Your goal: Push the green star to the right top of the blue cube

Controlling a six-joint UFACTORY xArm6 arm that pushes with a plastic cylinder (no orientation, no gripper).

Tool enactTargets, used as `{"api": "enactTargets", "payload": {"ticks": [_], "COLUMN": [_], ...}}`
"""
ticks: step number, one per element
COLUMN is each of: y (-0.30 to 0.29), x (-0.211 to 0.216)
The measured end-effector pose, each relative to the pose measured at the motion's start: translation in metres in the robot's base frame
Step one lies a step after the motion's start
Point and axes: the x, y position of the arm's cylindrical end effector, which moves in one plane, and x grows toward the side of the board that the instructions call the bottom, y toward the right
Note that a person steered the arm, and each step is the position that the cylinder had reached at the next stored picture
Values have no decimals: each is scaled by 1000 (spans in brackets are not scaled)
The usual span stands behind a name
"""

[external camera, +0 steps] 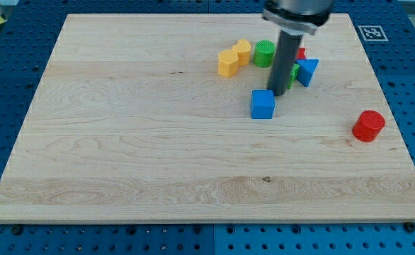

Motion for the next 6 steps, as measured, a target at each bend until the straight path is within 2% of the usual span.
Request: {"api": "enactTargets", "payload": {"ticks": [1, 2, 3, 4, 5, 6], "y": [-20, -2, 44, 90, 100, 66], "x": [-35, -67, -61, -10, 5, -10]}}
